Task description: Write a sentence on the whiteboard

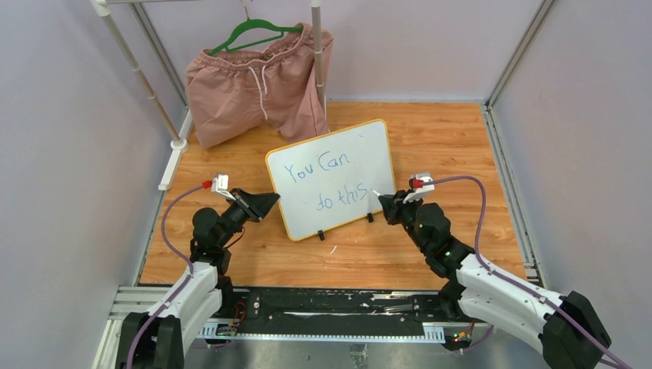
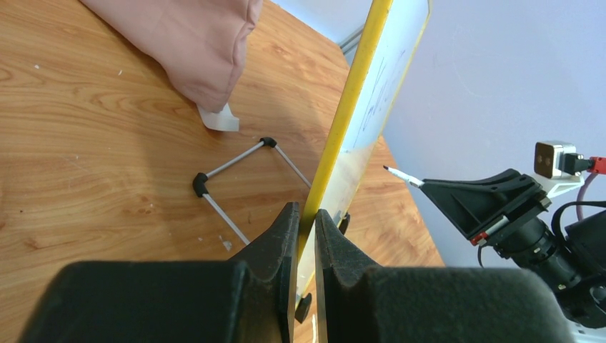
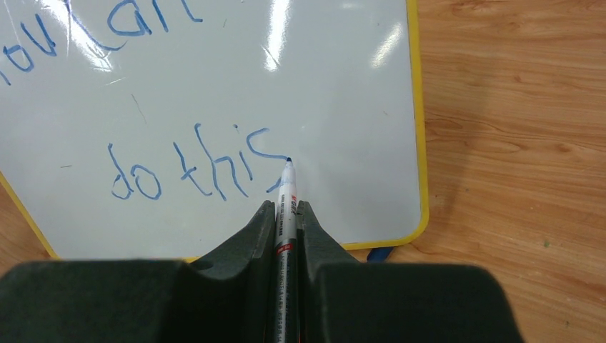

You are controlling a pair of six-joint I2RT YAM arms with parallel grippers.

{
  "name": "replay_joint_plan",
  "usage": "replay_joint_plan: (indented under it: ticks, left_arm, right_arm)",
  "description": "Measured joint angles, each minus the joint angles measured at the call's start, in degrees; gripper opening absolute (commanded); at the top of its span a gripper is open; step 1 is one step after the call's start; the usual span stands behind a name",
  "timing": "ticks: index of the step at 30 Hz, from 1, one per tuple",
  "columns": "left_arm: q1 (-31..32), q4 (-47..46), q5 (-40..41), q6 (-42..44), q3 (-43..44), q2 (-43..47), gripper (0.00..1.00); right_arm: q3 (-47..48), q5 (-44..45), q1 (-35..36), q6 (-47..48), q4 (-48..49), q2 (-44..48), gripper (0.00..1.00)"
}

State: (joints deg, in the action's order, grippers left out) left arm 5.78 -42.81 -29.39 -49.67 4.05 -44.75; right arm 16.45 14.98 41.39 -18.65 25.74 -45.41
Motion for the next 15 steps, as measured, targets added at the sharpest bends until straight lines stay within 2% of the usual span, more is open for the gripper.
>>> replay_joint_plan:
  ticks: [15]
  left_arm:
    - [0.0,0.0,0.0,0.0,0.0,0.0,0.00]
  right_arm:
    - [0.0,-2.5,-3.8,-4.1,1.0,-3.3,0.00]
